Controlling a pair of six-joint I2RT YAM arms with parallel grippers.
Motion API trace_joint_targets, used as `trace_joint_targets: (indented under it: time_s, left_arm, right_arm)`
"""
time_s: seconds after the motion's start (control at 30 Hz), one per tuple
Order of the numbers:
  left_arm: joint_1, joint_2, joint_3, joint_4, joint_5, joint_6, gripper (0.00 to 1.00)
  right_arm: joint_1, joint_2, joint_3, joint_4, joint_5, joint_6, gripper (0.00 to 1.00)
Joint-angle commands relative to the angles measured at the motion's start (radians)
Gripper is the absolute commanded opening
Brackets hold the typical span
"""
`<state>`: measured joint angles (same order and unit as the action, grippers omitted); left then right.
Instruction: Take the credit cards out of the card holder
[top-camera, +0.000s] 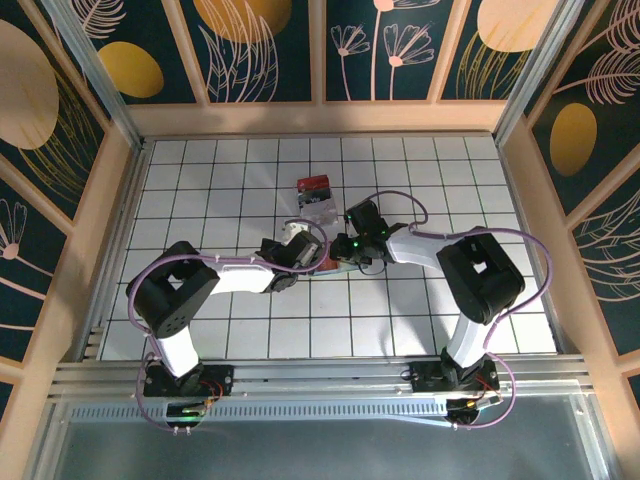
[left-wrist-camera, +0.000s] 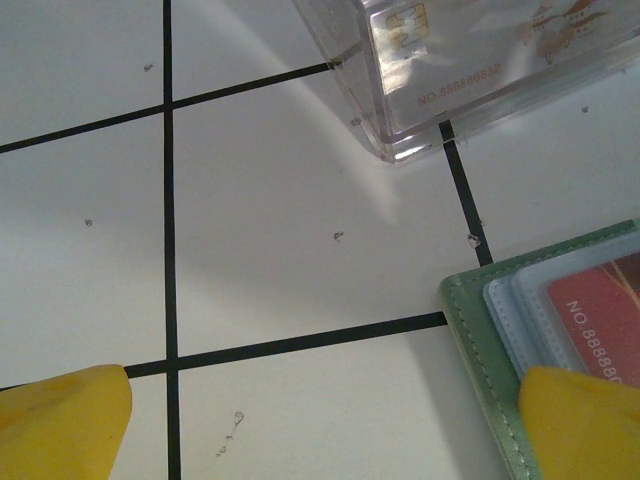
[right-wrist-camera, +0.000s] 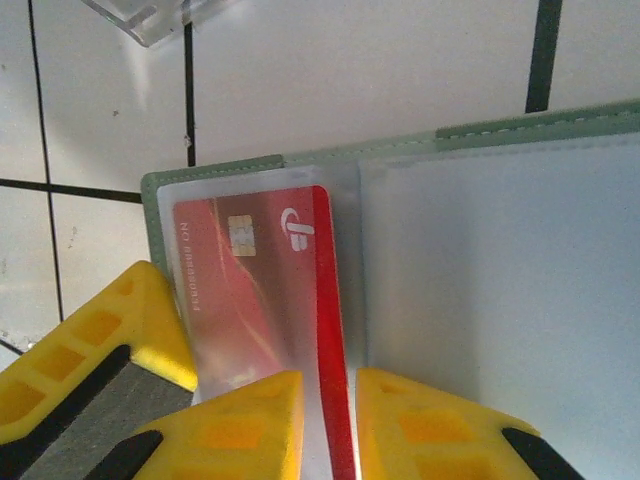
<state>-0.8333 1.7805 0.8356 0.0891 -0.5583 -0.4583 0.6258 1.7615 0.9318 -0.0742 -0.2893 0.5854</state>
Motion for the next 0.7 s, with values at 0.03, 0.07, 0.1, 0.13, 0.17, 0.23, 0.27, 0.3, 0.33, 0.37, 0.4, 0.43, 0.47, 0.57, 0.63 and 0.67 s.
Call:
trace_joint_targets:
  time_s: [0.03,0.07,0.1,0.13,0.17,0.23,0.27,0.3,0.33,0.37,0.4,0.43,0.47,0.57,0.63,0.67]
  left_arm:
    - [-0.001,0.030,-0.010,-0.032,0.012,-0.005,0.99]
    - [-0.001,0.031,-0.010,-0.033,0.012,-0.005,0.99]
    - [-0.001,0.033,-0.010,-0.034,0.014,-0.004,0.99]
    - [-0.001,0.035,-0.010,-0.034,0.017,-0.004,0.99]
    - [-0.001,0.036,-0.010,-0.034,0.019,-0.004,0.99]
    - [0.000,0.040,-0.010,-0.035,0.022,-0.002,0.99]
    - [-0.001,0.041,-0.010,-0.037,0.024,-0.002,0.99]
    - [-0.001,0.041,-0.010,-0.038,0.024,0.000,0.99]
    - [-0.001,0.041,-0.010,-0.038,0.026,0.001,0.99]
    - [-0.001,0.041,-0.012,-0.038,0.027,0.002,0.99]
    - [-0.001,0.041,-0.012,-0.037,0.026,0.004,0.99]
    - [-0.001,0.043,-0.012,-0.038,0.028,0.006,0.99]
    - [-0.001,0.043,-0.012,-0.039,0.027,0.006,0.99]
    - [-0.001,0.045,-0.012,-0.041,0.027,0.006,0.99]
    - [-0.001,0.045,-0.014,-0.042,0.027,0.006,0.99]
    - [-0.001,0.045,-0.014,-0.042,0.028,0.006,0.99]
  right_arm:
    - [0.006,0.015,0.009,0.005,0.004,-0.009,0.23]
    - [0.007,0.015,0.006,0.006,0.003,-0.007,0.23]
    - [0.006,0.015,0.002,0.013,-0.005,-0.007,0.23]
    - [0.004,0.016,-0.004,0.025,-0.018,-0.006,0.23]
    - [0.003,0.016,-0.009,0.034,-0.030,-0.003,0.24]
    - [0.001,0.020,-0.015,0.053,-0.057,0.000,0.23]
    - [-0.002,0.022,-0.017,0.059,-0.066,0.003,0.23]
    - [-0.004,0.024,-0.021,0.068,-0.077,0.007,0.23]
    - [-0.006,0.026,-0.025,0.077,-0.088,0.009,0.23]
    - [-0.009,0.027,-0.029,0.083,-0.094,0.011,0.23]
    - [-0.012,0.030,-0.030,0.087,-0.100,0.013,0.23]
    - [-0.015,0.033,-0.028,0.085,-0.100,0.013,0.23]
    - [-0.015,0.035,-0.028,0.081,-0.099,0.013,0.23]
    - [-0.017,0.041,-0.022,0.061,-0.076,0.011,0.25]
    - [-0.015,0.047,-0.010,0.018,-0.027,0.010,0.27]
    - [-0.015,0.048,-0.008,0.005,-0.015,0.008,0.27]
